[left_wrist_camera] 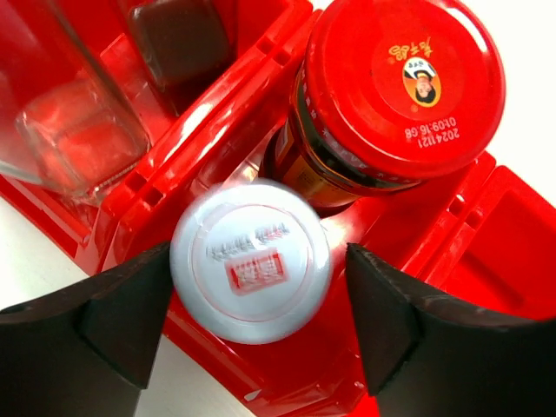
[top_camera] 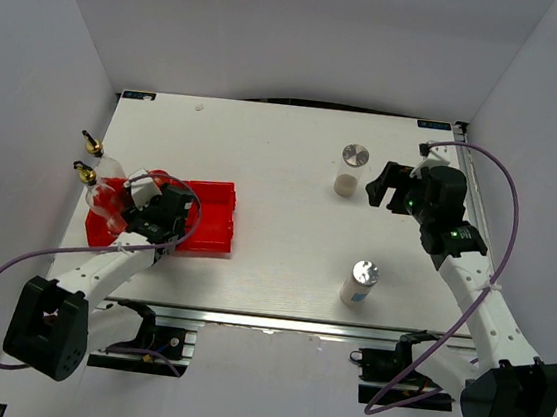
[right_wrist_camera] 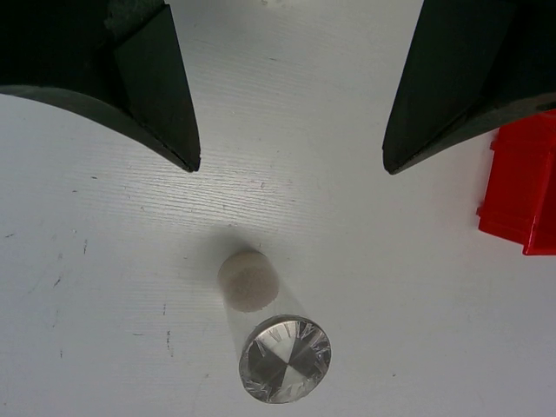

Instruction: Organize the condiment bottles

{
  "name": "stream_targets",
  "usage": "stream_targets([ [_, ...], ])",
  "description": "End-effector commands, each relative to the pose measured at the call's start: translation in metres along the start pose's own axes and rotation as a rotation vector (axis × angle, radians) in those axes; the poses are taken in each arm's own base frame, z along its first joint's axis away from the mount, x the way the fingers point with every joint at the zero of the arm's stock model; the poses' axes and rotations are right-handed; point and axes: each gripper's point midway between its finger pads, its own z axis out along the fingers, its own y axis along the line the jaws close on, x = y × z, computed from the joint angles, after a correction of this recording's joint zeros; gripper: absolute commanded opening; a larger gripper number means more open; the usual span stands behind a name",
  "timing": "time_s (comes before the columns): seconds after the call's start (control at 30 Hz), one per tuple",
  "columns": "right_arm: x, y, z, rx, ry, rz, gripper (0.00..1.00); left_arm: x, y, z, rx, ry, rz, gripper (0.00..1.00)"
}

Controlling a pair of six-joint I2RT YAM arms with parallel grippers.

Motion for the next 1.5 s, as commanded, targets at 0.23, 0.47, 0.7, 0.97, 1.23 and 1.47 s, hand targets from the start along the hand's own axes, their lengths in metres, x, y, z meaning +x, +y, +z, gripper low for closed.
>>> stream_targets([
  [0.23,-0.023,0.010,-0.002,-0.041,-0.037,-0.051,0.89,-0.026,-0.010,-0.011,0.046,-0.028,-0.048,0.98],
  [0.47,-0.027,0.029,0.018,-0.097,-0.003,-0.156,0.89,-0.070,-0.011,-0.047,0.110,-0.041,-0.091,0.98],
  [0.7,-0.031,0.007,0.075,0.041,0.075,-0.186,0.89,-0.104,-0.013,-0.077,0.193,-0.066,-0.167,0.98],
  [0.97,-0.038,-0.005,0.135,0.088,0.137,-0.260,0.90,-0.105,-0.018,-0.076,0.202,-0.062,-0.135,0.98],
  [1.23,-0.020,0.000,0.170,0.033,0.200,-0.268,0.89,-0.106,-0.018,-0.080,0.232,-0.076,-0.143,0.98],
  [1.47,-0.010,-0.003,0.189,0.052,0.227,-0.273,0.86,-0.105,-0.019,-0.081,0.248,-0.077,-0.149,0.98],
])
